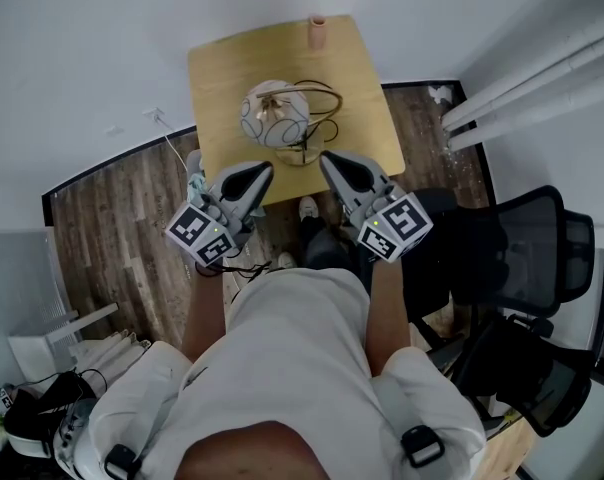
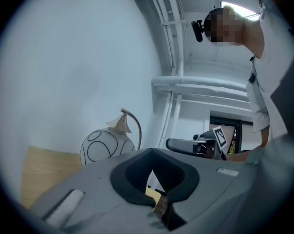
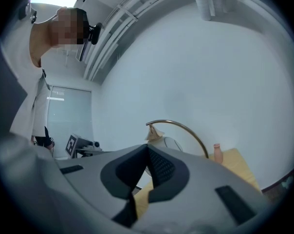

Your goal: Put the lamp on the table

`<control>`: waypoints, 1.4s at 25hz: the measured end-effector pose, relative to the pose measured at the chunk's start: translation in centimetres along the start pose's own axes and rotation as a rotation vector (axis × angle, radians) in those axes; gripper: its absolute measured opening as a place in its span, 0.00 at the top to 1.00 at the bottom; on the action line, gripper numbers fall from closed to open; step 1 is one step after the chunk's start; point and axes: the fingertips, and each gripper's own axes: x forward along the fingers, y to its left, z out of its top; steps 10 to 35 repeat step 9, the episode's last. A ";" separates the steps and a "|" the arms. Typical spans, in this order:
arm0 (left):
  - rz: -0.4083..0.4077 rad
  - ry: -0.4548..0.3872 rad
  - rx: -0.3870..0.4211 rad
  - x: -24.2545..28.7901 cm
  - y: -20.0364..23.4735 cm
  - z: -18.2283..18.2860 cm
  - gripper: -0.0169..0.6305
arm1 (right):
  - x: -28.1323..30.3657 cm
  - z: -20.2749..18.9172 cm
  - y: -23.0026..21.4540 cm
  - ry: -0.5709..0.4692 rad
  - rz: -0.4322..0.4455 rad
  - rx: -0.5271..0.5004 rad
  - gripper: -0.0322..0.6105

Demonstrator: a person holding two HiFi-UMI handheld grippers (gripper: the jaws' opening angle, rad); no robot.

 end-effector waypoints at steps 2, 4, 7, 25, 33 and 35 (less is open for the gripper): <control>0.001 0.003 0.001 0.0 0.0 -0.1 0.97 | 0.0 -0.1 0.0 0.001 0.000 0.003 0.95; 0.003 0.004 0.001 -0.1 0.0 -0.1 0.97 | 0.0 -0.2 0.2 0.002 0.002 0.003 0.95; 0.008 0.004 0.000 -0.2 0.2 -0.2 0.97 | 0.1 -0.3 0.4 0.003 0.005 0.002 0.95; 0.012 0.004 -0.001 -0.3 0.3 -0.3 0.97 | 0.2 -0.4 0.5 0.003 0.007 0.002 0.95; 0.012 0.004 -0.001 -0.3 0.3 -0.3 0.97 | 0.2 -0.4 0.5 0.003 0.007 0.002 0.95; 0.012 0.004 -0.001 -0.3 0.3 -0.3 0.97 | 0.2 -0.4 0.5 0.003 0.007 0.002 0.95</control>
